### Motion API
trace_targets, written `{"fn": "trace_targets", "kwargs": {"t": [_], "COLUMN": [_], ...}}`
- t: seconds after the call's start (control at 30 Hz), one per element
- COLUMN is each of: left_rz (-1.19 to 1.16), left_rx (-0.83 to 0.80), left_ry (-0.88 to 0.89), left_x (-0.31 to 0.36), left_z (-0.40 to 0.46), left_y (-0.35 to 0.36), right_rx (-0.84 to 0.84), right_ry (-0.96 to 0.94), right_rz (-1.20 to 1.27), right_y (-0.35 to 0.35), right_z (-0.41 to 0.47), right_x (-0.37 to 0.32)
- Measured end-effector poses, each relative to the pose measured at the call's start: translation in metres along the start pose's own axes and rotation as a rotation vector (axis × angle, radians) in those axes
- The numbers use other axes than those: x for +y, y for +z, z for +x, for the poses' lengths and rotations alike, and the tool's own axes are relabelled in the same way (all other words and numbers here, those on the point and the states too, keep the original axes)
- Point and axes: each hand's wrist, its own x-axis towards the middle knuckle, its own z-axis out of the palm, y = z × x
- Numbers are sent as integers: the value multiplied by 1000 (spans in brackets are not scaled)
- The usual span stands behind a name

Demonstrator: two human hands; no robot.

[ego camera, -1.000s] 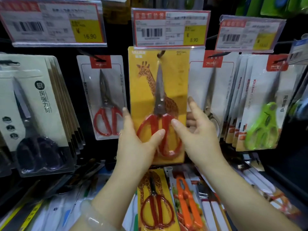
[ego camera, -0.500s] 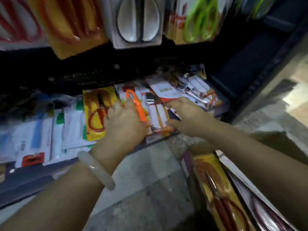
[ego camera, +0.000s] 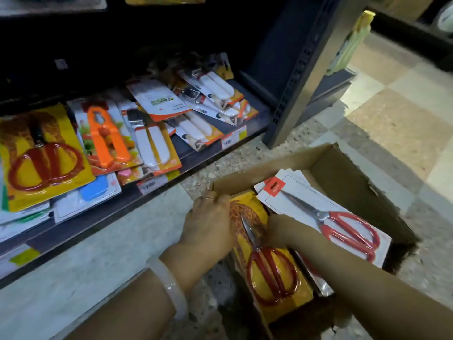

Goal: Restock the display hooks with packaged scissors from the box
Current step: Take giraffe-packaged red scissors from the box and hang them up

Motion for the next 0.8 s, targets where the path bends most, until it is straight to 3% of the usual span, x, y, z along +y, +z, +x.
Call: {"fn": "trace_targets", "kwargs": {"t": [0.2, 0.43, 0.53, 0.63, 0.73, 0.8], "left_rz": [-58, -180, -279, -561, -977, -1160], "left_rx": [-18, -6, 7, 13, -106, -107], "left_ry": [19, -26, -68, -142, -244, -219], "left_x": [9, 7, 6, 9, 19, 26], "left_z": [1, 2, 3, 3, -1, -3], "left_y": [13, 7, 2, -3, -10, -11], "right_rx": [122, 146, 263, 388, 407, 403], "right_ry": [62, 59, -24, -99, -220, -270], "right_rz": [-41, 365, 523, 775, 1098, 1278], "right_y": [26, 18, -20, -62, -87, -91], "right_z": [5, -8, -32, -55, -71, -71], "right_x": [-1, 5, 19, 30, 25, 15]}}
